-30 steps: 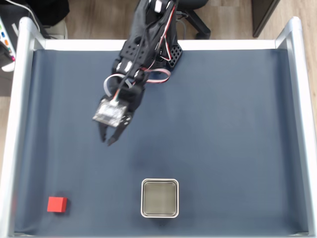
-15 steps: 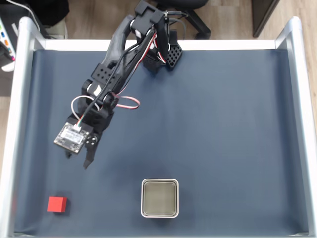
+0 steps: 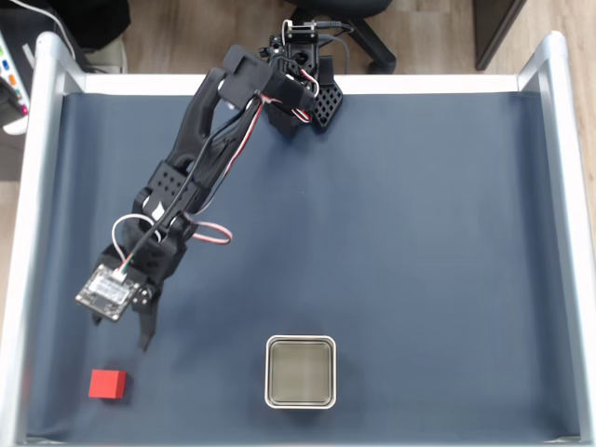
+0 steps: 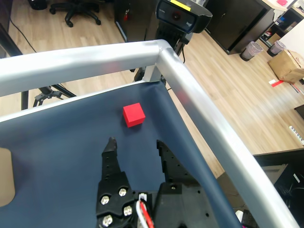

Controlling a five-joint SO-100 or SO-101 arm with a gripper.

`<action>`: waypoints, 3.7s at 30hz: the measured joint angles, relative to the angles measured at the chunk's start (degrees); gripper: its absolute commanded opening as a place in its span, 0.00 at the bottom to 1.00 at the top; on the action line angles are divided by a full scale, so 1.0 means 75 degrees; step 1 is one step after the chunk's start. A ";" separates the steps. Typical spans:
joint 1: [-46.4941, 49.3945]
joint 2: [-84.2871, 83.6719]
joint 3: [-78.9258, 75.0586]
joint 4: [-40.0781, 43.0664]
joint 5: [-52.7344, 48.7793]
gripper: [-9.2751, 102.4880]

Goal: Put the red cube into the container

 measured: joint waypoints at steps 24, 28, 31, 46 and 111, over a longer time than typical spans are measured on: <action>-0.0012 -0.3773 -0.3539 -0.1559 -0.0164 0.42; -0.0012 -0.4160 -0.3855 -0.1664 -0.0176 0.42; -0.0012 -0.4406 -0.4113 -0.1770 -0.0199 0.42; -0.0105 -0.5590 -0.5426 -0.2074 0.0188 0.41; -0.0305 -0.4523 -0.3656 -0.2062 0.0691 0.08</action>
